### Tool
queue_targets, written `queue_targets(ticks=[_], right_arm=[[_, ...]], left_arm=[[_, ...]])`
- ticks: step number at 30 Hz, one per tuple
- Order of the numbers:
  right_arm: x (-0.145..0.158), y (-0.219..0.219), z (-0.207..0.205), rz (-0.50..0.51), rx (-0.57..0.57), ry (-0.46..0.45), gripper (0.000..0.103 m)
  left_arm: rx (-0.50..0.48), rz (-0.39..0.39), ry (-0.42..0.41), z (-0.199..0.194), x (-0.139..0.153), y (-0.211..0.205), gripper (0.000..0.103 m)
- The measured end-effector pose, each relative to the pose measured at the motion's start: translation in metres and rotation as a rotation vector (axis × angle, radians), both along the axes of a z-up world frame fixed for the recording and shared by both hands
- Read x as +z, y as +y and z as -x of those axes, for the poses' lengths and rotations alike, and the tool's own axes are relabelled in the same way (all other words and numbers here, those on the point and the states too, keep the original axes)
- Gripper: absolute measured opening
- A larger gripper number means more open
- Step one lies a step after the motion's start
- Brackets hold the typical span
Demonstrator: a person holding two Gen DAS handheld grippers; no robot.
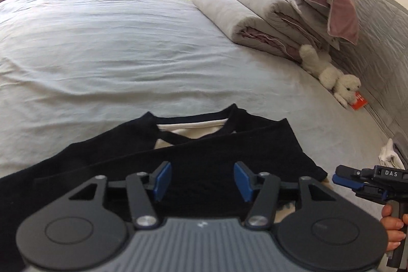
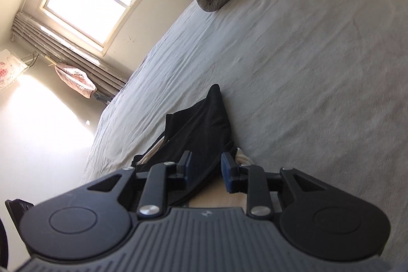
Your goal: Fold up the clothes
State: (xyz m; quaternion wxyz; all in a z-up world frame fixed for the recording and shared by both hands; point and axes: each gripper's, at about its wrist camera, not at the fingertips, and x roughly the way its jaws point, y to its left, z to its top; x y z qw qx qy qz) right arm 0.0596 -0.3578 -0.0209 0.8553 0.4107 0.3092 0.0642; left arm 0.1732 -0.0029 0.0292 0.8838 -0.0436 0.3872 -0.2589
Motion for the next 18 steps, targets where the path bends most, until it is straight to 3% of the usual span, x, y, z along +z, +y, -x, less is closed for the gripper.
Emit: queue_targets(ticks=[4,10,18], right_arm=[[-0.009,0.001,0.001,-0.028,-0.045,0.004,0.029],[-0.014,0.002,-0.001,-0.059,-0.082,0.036,0.029],[-0.012,0.02,0.001,-0.001,-0.12,0.039,0.029]], left_arm=[[-0.089,0.026,0.026,-0.024,-0.007,-0.038,0.071],[-0.193,0.063,0.075,-0.059,-0.022,-0.081,0.071],[-0.37,0.0,0.061,-0.091,-0.044,-0.14,0.071]])
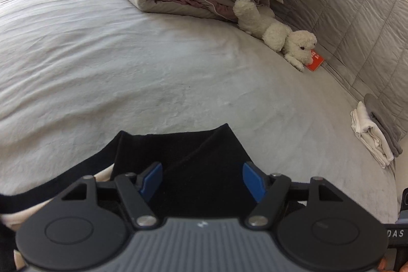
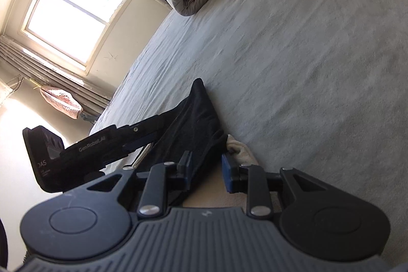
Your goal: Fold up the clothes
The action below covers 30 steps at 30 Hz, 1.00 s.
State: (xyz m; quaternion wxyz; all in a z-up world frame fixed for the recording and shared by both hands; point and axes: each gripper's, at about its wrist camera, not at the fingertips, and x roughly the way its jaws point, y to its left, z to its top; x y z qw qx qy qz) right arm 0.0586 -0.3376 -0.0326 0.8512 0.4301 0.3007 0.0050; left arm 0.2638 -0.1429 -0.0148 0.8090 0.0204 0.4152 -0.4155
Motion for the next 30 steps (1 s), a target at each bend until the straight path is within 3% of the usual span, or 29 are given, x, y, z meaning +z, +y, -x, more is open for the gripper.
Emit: queue_targets(ticks=[6,12,18,22,30], right_arm=[[-0.002,0.01,-0.001,0.059,-0.023,-0.01,0.029],[-0.006,0.012,-0.005,0.07,-0.045,-0.037,0.029],[-0.005,0.015,-0.006,0.057,-0.042,-0.053,0.031],[-0.003,0.017,-0.007,0.053,-0.037,-0.055,0.031],[-0.005,0.021,-0.009,0.052,-0.026,-0.052,0.031]], left_arm=[[-0.096,-0.016,-0.039,-0.015,-0.012,-0.026,0.069],[-0.171,0.032,-0.013,-0.023,-0.012,-0.035,0.05],[-0.161,0.075,-0.007,-0.029,-0.009,-0.034,0.031],[-0.16,0.09,-0.006,-0.027,-0.007,-0.031,0.03],[-0.162,0.022,-0.012,-0.028,-0.013,-0.038,0.029]])
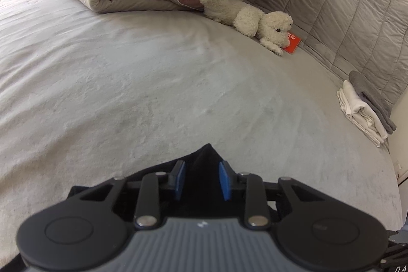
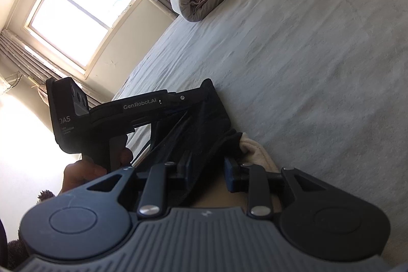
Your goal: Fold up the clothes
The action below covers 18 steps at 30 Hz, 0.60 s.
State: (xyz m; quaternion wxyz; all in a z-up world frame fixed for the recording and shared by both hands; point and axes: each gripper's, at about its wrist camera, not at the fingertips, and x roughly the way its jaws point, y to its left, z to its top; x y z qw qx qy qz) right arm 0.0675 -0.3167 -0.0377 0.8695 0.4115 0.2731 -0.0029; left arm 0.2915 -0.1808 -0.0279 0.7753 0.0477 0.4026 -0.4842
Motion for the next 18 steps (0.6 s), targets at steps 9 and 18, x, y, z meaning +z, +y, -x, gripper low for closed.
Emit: queue_targets(ticks=[9,18], right_arm=[[0.003,0.0,0.002,0.007,-0.035,-0.035,0.009],[0.002,-0.013,0.018,-0.05,-0.162,-0.039,0.007]], left_arm=[[0.075,0.079,0.024,0.002,-0.004,0.002,0.002],[0.148,0.134,0.002,0.007,-0.008,-0.009,0.002]])
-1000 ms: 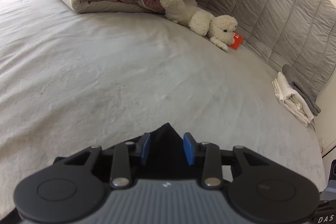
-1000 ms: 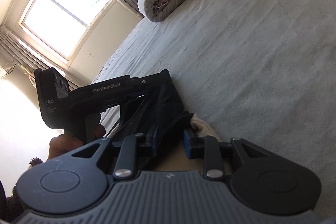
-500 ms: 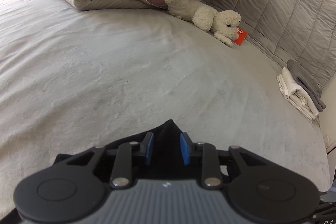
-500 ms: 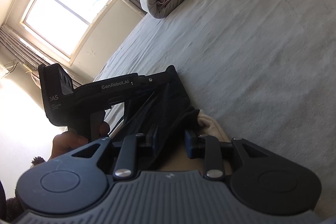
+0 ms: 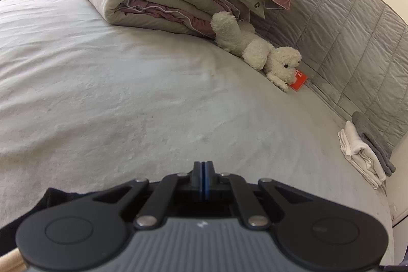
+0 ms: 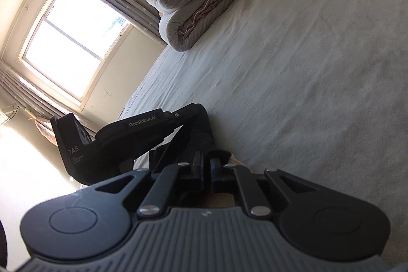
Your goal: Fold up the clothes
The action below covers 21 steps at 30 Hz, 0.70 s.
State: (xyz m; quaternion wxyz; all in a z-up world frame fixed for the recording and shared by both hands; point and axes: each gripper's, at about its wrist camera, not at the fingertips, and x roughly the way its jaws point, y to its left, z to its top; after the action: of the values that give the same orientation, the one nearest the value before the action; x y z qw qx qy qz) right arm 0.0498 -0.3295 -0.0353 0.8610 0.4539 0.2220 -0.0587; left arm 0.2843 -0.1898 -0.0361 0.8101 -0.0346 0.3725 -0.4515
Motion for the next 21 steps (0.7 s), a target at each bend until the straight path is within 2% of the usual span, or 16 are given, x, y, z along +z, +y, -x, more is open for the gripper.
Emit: queue_targets(ticks=[3,8,10,12,16,18,21], right_arm=[[-0.009,-0.003,-0.004,-0.021,-0.002,0.051,0.007],[-0.011,-0.001,-0.007,-0.014,0.012,0.074,0.009],[-0.007,0.003,-0.005,0.011,0.013,0.081,0.012],[-0.002,0.009,-0.002,0.049,0.008,0.091,0.014],[0.005,0.025,0.007,0.175,-0.007,0.105,0.014],[0.008,0.029,0.005,0.229,0.01,0.096,0.014],[0.009,0.027,0.002,0.263,-0.002,0.089,0.014]], left_arm=[[0.014,-0.026,-0.019,0.002,-0.009,-0.006,0.002],[0.031,-0.035,-0.05,0.006,-0.01,-0.006,0.005],[0.046,-0.02,-0.055,0.01,-0.004,-0.001,0.016],[0.066,0.011,-0.069,0.014,0.003,0.007,0.021],[0.058,0.063,-0.068,0.02,0.014,0.021,0.02],[0.021,0.063,-0.061,0.023,0.014,0.025,0.019],[-0.044,0.065,-0.029,0.032,0.008,0.028,0.011]])
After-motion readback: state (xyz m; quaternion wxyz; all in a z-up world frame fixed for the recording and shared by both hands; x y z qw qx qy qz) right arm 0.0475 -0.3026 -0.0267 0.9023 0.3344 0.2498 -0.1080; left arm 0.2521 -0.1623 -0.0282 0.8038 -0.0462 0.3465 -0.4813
